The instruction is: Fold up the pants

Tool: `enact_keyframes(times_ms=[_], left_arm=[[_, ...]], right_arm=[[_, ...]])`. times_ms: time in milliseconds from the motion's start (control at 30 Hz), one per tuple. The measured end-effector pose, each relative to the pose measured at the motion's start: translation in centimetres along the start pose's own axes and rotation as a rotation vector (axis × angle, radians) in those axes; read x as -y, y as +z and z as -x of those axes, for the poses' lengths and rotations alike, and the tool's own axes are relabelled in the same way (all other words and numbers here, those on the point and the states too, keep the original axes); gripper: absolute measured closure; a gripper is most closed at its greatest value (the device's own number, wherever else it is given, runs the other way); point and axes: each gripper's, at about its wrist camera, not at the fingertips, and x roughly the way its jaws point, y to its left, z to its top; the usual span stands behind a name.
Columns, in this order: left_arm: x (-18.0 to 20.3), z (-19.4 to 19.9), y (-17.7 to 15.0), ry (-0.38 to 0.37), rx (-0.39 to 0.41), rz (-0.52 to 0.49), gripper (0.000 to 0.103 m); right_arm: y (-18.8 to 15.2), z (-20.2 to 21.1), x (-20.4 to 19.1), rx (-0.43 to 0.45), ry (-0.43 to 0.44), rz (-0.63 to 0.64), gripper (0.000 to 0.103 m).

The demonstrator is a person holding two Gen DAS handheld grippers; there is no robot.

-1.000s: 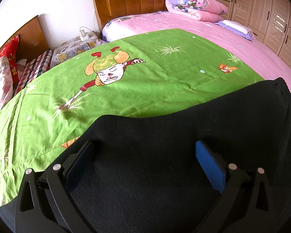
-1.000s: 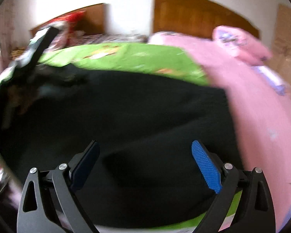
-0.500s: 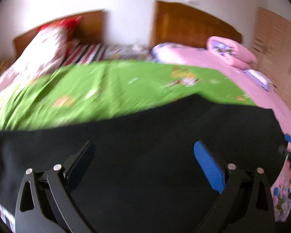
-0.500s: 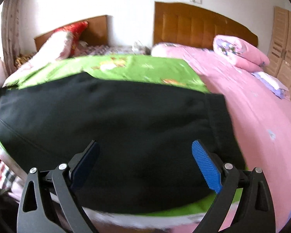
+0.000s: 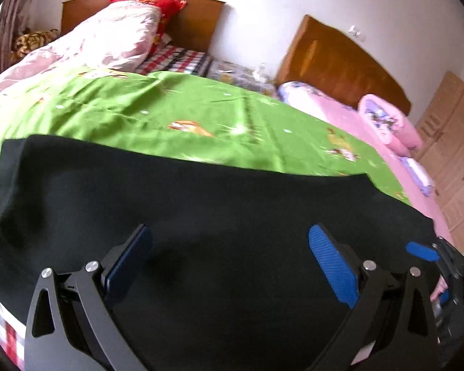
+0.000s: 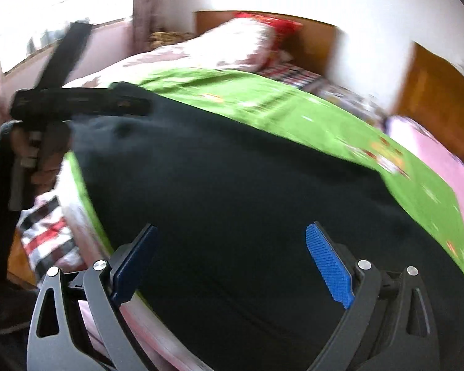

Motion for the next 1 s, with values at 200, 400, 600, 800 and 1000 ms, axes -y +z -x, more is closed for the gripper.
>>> enact_keyframes(times_ms=[200,400,600,800,1000], left_arm=[[-2.9,-3.1,0.8,0.010,-0.063,0.041,0.002],[-7.7,7.7,-1.9,-0.103,0.233,0.233,0.002],[-17.3,12.2,-7.5,0.001,0.240,0.501,0.002],[-21.1,11.4,-11.3,-0.293,0.249,0.687,0.003],[-21.5,6.6,-10.6,-0.317,0.212,0.765,0.015]], right_arm=[[3.3,-4.8,-2.7,-0.061,0.075,0.040,0.010],[1.9,-7.2,-3.8,-0.100,0.086,0.070,0.008],[1.8,-7.9,-2.5,-0.126,0.138,-0.001,0.004],[1.8,-7.9,-2.4,-0.125,0.144,-0.005,0.004],[1.8,-7.8,-2.4,-0.125,0.144,-0.004,0.004]])
